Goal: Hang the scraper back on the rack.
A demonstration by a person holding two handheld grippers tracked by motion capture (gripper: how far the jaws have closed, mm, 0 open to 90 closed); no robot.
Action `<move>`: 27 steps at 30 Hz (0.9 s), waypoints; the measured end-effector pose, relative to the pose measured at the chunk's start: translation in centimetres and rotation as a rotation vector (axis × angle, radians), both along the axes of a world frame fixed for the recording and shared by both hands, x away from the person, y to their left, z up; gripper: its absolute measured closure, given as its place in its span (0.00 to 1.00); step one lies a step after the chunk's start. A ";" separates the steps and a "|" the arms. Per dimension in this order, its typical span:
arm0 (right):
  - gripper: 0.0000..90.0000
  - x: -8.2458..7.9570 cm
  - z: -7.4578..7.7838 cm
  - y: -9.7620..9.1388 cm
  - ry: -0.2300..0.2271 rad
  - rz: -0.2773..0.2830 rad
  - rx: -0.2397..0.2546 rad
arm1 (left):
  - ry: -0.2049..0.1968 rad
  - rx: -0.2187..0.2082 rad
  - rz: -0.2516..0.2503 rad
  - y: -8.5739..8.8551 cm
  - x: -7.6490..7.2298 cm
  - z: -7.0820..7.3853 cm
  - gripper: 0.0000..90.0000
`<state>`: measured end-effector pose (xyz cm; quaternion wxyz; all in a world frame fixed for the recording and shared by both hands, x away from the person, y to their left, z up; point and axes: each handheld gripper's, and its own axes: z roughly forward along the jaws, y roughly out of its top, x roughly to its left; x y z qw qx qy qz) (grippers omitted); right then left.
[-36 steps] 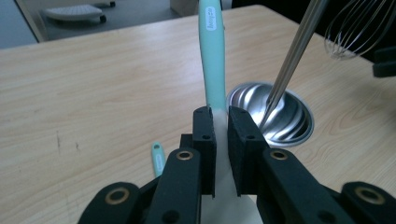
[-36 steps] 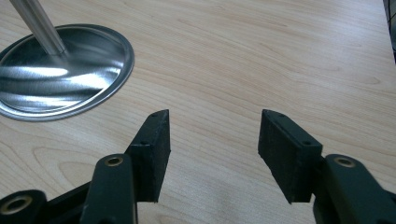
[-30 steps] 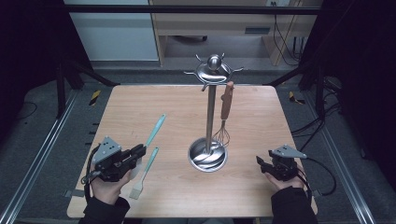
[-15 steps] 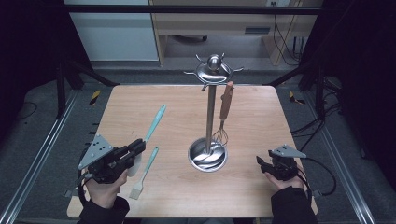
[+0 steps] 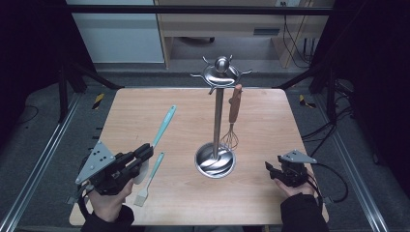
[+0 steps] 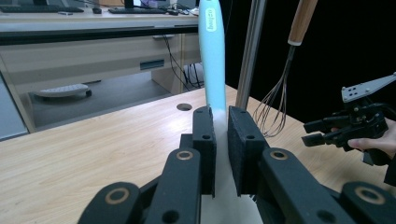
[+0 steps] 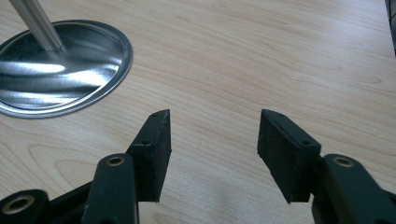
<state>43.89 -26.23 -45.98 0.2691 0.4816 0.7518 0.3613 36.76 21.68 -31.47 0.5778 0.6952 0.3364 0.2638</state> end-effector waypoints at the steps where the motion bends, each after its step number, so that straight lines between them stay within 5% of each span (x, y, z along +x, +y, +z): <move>1: 0.50 0.0 0.0 0.0 0.000 -0.001 0.001 | 0.006 -0.008 0.000 -0.1 -0.1 0.1 0.91; 27: 0.49 0.0 -0.1 0.0 -0.003 0.003 -0.003 | -0.091 -0.048 -0.077 -3.3 -0.8 3.9 0.91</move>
